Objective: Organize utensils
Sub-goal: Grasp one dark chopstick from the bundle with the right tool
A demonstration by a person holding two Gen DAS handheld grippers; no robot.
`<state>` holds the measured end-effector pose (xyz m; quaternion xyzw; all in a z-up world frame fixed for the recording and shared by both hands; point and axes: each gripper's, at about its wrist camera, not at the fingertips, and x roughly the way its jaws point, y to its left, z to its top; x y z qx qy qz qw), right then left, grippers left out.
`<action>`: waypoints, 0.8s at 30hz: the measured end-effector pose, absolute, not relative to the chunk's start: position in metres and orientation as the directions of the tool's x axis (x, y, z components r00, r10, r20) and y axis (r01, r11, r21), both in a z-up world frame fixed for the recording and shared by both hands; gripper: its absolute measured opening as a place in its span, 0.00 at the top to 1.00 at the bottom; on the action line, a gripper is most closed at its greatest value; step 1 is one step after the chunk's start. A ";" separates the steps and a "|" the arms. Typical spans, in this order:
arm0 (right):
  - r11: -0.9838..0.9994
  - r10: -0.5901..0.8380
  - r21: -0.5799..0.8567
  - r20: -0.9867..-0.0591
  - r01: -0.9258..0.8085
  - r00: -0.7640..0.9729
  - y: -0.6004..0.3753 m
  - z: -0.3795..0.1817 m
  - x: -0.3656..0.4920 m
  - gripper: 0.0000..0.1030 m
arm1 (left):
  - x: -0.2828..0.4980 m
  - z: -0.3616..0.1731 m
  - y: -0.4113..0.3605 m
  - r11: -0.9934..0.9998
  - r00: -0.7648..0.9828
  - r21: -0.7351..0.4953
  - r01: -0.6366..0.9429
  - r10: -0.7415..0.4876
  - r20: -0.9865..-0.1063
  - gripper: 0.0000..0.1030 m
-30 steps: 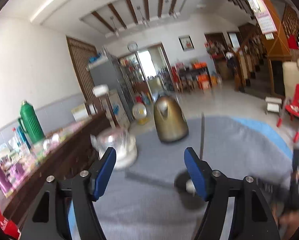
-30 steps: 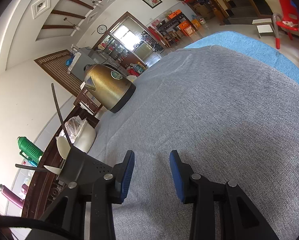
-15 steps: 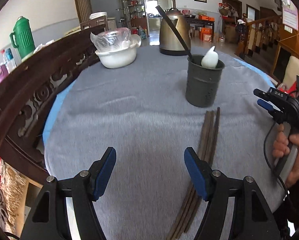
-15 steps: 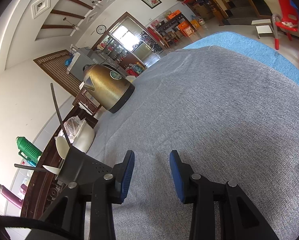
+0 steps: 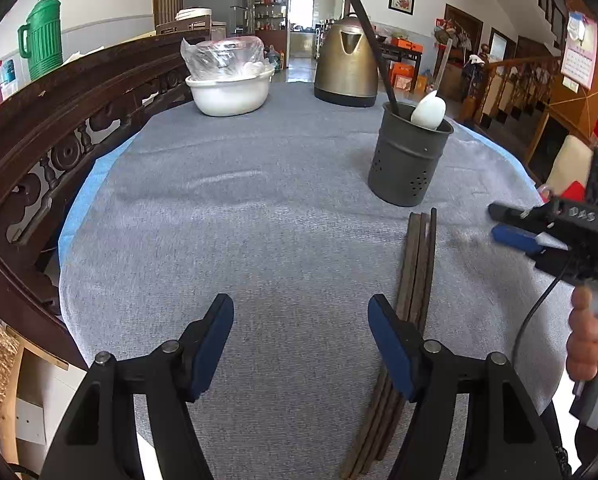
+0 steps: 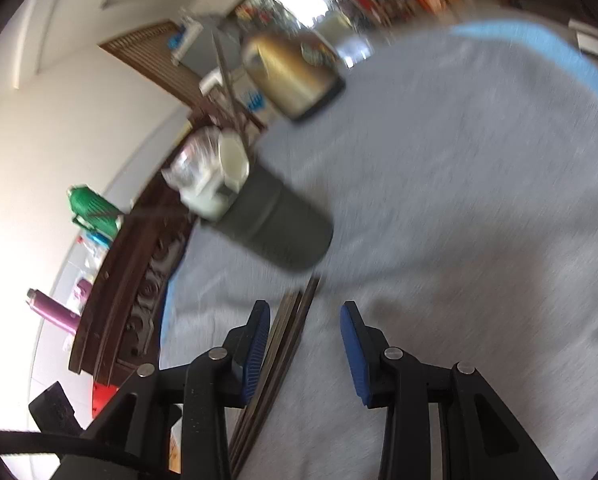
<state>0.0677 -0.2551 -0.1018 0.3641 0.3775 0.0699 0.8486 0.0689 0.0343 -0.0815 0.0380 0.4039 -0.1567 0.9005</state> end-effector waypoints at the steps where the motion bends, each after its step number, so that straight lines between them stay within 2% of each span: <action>1: 0.718 0.409 0.675 -0.608 0.171 0.680 -0.249 -0.106 0.072 0.62 | 0.068 -0.081 0.037 0.947 0.629 -0.058 0.315 -0.254 -0.734 0.32; 12: 0.721 0.399 0.631 -0.717 0.287 0.572 -0.217 -0.124 0.094 0.67 | 0.065 -0.091 0.057 0.943 0.602 -0.101 0.318 -0.283 -0.746 0.32; 24: 0.861 0.263 0.433 -0.828 0.266 0.495 -0.182 -0.118 0.110 0.83 | 0.068 -0.087 0.047 0.917 0.573 -0.103 0.385 -0.325 -0.752 0.32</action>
